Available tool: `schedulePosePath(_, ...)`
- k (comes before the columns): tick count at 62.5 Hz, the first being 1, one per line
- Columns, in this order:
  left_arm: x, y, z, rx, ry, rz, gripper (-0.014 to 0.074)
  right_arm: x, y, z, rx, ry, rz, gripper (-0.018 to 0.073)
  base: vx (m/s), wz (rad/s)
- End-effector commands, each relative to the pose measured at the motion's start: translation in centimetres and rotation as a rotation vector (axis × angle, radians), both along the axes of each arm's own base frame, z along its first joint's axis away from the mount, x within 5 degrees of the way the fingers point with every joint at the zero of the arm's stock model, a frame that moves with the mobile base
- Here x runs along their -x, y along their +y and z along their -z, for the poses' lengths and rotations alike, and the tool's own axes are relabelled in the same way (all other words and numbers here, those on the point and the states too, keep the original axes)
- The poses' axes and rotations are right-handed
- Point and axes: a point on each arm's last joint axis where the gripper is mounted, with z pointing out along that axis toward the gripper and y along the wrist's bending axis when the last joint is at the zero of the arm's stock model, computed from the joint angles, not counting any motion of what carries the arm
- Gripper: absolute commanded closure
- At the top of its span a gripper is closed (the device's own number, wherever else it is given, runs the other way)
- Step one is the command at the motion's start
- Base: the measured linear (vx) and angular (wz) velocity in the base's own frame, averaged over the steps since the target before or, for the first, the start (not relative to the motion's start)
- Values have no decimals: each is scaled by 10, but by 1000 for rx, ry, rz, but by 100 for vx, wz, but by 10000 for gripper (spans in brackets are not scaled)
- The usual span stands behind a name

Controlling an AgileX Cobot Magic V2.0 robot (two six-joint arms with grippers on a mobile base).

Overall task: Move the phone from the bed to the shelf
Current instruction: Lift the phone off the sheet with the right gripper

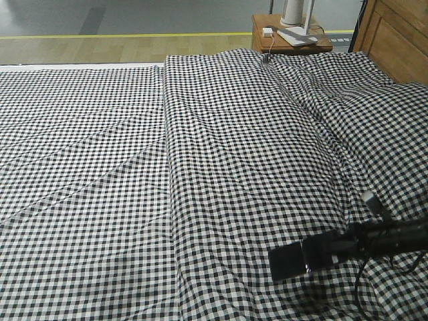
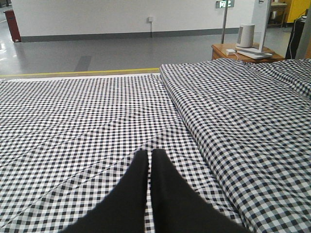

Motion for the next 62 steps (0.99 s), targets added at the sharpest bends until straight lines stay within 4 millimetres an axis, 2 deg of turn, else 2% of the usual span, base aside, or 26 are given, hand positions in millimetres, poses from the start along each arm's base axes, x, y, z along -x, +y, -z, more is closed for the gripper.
schedulePosePath(1,0,1,-6,9,-72,-6,596,-9,1,-62,-107,-103,-40,564,0,0)
schedulePosePath(14,0,1,-6,9,-72,-6,596,-5,3,-124,-58,-220,-26,564,0,0)
schedulePosePath(33,0,1,-6,9,-72,-6,596,23,20,-210,-4,-413,-4,564,0,0)
schedulePosePath(39,0,1,-6,9,-72,-6,596,31,35,-240,22,-501,-40,564,0,0)
schedulePosePath(47,0,1,-6,9,-72,-6,596,43,68,-277,43,-616,-136,564,0,0)
schedulePosePath(62,0,1,-6,9,-72,-6,596,66,117,-314,31,-740,-283,564,0,0)
